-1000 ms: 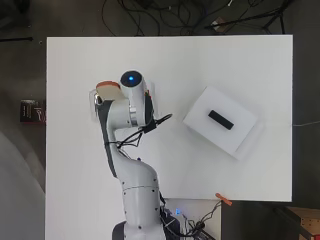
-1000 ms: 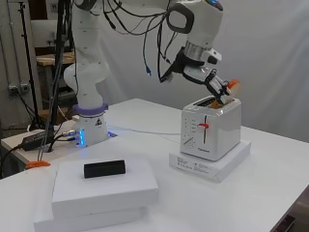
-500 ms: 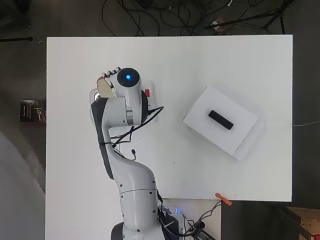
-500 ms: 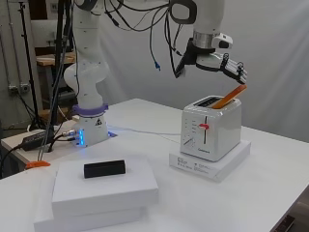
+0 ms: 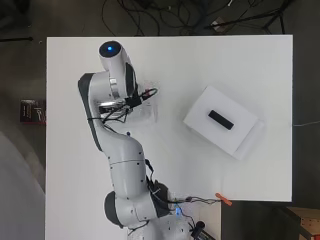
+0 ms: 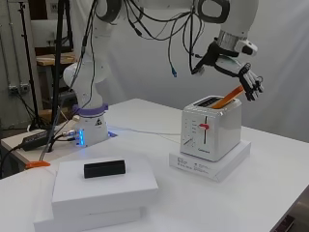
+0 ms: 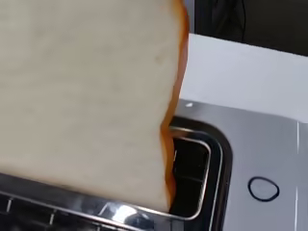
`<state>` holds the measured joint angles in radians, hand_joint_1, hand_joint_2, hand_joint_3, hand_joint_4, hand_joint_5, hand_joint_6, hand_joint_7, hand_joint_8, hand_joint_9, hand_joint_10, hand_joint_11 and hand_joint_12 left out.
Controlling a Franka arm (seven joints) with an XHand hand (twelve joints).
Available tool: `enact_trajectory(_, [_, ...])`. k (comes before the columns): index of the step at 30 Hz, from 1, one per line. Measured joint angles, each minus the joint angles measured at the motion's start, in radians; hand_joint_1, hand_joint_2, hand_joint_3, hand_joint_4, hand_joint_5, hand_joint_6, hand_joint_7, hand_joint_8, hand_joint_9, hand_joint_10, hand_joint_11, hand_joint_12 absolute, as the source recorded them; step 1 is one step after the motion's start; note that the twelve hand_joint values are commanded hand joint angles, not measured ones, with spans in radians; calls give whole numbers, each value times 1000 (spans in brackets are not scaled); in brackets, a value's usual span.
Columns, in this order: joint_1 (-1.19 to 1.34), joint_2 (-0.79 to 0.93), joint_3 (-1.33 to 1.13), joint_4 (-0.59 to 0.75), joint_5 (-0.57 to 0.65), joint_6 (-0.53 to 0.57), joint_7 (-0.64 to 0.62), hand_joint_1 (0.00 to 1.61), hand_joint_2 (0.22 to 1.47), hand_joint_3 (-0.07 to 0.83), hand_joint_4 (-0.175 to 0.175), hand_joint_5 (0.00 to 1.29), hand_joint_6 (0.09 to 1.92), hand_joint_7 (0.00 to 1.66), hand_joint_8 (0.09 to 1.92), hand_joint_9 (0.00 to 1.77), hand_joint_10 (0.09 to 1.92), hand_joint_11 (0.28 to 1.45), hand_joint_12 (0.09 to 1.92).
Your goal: Teleoperate dual arm-hand system to toast a bread
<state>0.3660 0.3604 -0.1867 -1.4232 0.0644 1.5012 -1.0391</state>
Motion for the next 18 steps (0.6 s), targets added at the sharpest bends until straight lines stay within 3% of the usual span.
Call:
enact_trajectory(3, [-10,99,22,108,-19,-106,5,0,990,-6,19,433,87,591,87,790,87,599,87])
enact_trajectory(6, [-13,124,30,131,-24,-157,1,0,986,-7,26,448,87,603,87,811,87,616,87])
enact_trajectory(12, [-12,56,51,53,-73,-112,-20,0,987,-3,46,473,87,624,87,816,87,611,87])
enact_trajectory(18, [-22,-59,61,-94,-94,-41,-111,0,974,-7,32,454,87,637,87,812,87,593,87])
